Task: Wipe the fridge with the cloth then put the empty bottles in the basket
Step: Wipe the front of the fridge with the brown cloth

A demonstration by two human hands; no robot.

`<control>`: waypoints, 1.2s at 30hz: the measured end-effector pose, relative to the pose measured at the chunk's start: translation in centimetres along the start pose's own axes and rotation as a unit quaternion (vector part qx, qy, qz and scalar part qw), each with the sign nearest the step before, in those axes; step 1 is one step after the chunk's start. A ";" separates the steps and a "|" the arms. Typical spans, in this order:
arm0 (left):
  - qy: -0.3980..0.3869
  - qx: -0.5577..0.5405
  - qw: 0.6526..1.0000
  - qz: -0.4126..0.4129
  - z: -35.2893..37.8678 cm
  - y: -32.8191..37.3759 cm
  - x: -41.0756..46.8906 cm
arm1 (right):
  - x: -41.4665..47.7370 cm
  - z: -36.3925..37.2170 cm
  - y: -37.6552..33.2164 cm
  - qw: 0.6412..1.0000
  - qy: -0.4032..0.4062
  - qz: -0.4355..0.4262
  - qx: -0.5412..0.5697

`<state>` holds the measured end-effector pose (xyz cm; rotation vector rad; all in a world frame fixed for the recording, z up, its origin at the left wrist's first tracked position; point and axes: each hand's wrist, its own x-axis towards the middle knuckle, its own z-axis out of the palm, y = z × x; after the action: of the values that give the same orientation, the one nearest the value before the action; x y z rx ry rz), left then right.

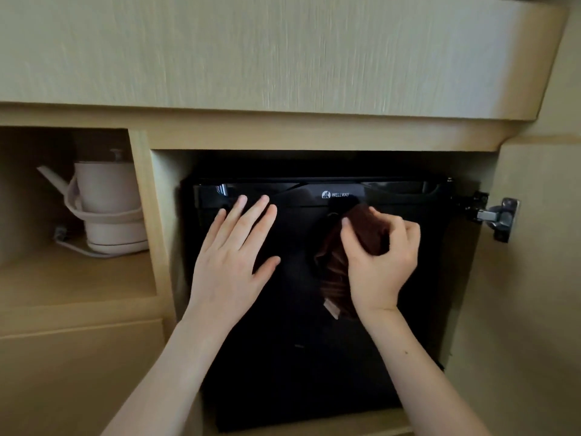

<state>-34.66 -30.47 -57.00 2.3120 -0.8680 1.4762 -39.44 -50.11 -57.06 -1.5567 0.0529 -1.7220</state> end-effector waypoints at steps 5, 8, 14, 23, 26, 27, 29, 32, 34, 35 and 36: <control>0.000 -0.004 1.000 -0.023 1.5 0.6 -0.3 | 0.8 1.4 0.9 0.998 0.025 0.050 -0.008; 0.007 -0.011 1.000 -0.024 1.9 0.5 -0.6 | -1.4 2.9 0.7 0.999 -0.021 -0.016 -0.023; 0.012 0.001 0.999 -0.037 2.7 0.7 -1.4 | -2.0 1.8 1.8 0.975 -0.165 -0.135 -0.053; 0.058 0.025 0.998 -0.015 2.6 0.8 -0.9 | 3.9 -2.2 4.3 0.992 0.069 0.103 -0.015; 0.061 0.027 0.997 -0.029 2.6 1.4 -0.5 | 2.5 -0.8 3.2 0.995 0.061 0.078 -0.024; 0.062 0.029 0.997 -0.032 2.7 1.6 -0.3 | 1.8 -0.3 2.7 0.998 0.034 0.054 -0.025; 0.053 0.042 0.998 -0.019 2.9 2.1 0.1 | 0.6 0.4 2.2 0.998 -0.049 -0.020 -0.026; 0.010 0.067 0.997 0.040 3.7 3.6 0.4 | 0.7 -0.1 2.6 0.984 -0.144 -0.097 -0.038; -0.010 0.056 0.998 0.033 4.2 4.4 0.4 | 2.0 -1.1 3.7 0.991 -0.106 -0.071 -0.036; -0.015 0.047 0.999 0.024 4.2 4.5 0.4 | 2.8 -1.7 4.3 0.997 -0.057 -0.032 -0.031; -0.020 0.041 0.999 0.020 4.2 4.5 0.3 | 3.5 -2.4 4.9 1.000 -0.001 0.011 -0.029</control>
<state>-34.23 -36.23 -58.99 2.4048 -0.8842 1.5131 -38.65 -56.54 -57.28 -1.5934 0.1204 -1.7159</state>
